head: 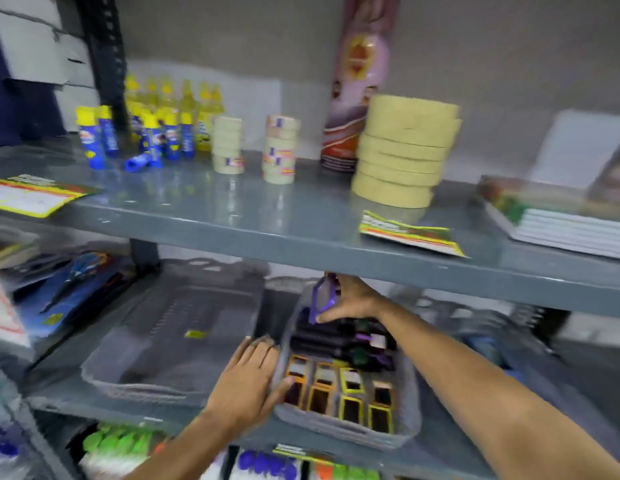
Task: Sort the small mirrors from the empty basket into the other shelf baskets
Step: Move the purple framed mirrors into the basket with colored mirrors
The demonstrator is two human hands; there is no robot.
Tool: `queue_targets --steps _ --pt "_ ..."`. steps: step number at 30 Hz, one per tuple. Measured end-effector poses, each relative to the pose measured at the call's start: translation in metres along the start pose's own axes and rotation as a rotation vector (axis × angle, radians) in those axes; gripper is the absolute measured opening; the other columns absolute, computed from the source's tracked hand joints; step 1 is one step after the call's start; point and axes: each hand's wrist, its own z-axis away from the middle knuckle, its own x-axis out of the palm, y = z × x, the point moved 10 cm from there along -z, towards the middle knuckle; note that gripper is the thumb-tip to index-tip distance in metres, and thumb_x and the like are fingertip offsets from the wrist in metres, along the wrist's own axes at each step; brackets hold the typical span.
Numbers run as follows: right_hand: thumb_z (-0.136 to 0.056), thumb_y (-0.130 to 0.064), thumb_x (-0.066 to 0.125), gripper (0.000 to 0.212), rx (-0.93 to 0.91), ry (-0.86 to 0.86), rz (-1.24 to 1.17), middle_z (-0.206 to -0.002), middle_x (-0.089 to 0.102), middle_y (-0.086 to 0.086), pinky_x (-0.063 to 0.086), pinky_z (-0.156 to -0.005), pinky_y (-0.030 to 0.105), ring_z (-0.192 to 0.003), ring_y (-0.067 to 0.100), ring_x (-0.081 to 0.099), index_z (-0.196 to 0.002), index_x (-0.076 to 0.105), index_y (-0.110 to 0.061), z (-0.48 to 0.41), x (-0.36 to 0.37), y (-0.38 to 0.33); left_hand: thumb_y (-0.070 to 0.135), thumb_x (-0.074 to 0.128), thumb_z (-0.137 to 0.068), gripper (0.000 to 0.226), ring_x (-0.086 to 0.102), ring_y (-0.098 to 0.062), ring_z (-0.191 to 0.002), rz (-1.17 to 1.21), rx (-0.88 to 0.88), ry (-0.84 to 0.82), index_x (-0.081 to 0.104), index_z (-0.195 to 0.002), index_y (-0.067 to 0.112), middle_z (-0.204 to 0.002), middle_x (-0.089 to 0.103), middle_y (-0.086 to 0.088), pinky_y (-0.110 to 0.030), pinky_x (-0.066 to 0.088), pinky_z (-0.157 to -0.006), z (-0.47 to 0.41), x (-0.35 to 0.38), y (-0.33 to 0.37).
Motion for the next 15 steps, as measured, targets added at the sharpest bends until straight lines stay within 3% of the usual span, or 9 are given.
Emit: queue_targets --steps 4,6,9,11,13,15 --pt "-0.053 -0.043 0.088 0.064 0.118 0.073 0.13 -0.102 0.062 -0.006 0.046 -0.079 0.024 -0.092 0.013 0.059 -0.106 0.059 -0.023 0.081 -0.072 0.077 0.052 0.014 -0.095 0.067 0.056 -0.024 -0.108 0.038 0.133 0.006 0.061 -0.109 0.008 -0.107 0.066 -0.007 -0.034 0.019 -0.106 -0.041 0.01 0.099" --pt "-0.051 -0.047 0.085 0.066 0.183 0.137 0.221 -0.1 0.058 -0.003 0.039 -0.074 0.021 -0.088 0.011 0.052 -0.105 0.06 -0.018 0.127 -0.108 0.121 0.053 0.014 -0.094 0.069 0.058 -0.025 -0.11 0.074 0.208 -0.029 0.062 -0.111 0.007 -0.11 0.066 -0.007 -0.036 0.023 -0.104 -0.056 0.023 0.155" --pt "-0.041 -0.059 0.075 0.084 0.26 0.187 0.324 -0.105 0.05 0.009 0.044 -0.083 0.028 -0.095 0.021 0.05 -0.105 0.053 -0.008 0.186 -0.143 0.179 0.057 0.018 -0.094 0.065 0.057 -0.02 -0.114 0.142 0.281 -0.046 0.062 -0.113 0.012 -0.114 0.065 -0.001 -0.034 0.023 -0.103 -0.069 0.04 0.221" --pt "-0.049 -0.046 0.083 0.08 0.315 0.163 0.367 -0.103 0.043 0.008 0.04 -0.085 0.026 -0.103 0.027 0.048 -0.109 0.052 -0.003 0.224 -0.16 0.22 0.058 0.023 -0.092 0.058 0.059 -0.012 -0.111 0.203 0.324 -0.065 0.065 -0.11 0.022 -0.112 0.066 0.008 -0.025 0.031 -0.101 -0.076 0.047 0.265" --pt "-0.058 -0.031 0.086 0.071 0.361 0.122 0.374 -0.102 0.039 0.004 0.035 -0.08 0.02 -0.104 0.025 0.047 -0.115 0.051 -0.006 0.254 -0.167 0.255 0.061 0.023 -0.089 0.057 0.061 -0.006 -0.105 0.23 0.346 -0.107 0.068 -0.105 0.028 -0.108 0.067 0.014 -0.022 0.04 -0.096 -0.081 0.053 0.299" --pt "-0.05 -0.041 0.083 0.071 0.405 0.065 0.355 -0.102 0.038 0.002 0.039 -0.076 0.023 -0.097 0.022 0.046 -0.108 0.051 -0.017 0.275 -0.164 0.286 0.062 0.02 -0.09 0.06 0.061 -0.005 -0.105 0.234 0.372 -0.138 0.066 -0.106 0.028 -0.109 0.067 0.014 -0.025 0.039 -0.099 -0.084 0.064 0.326"
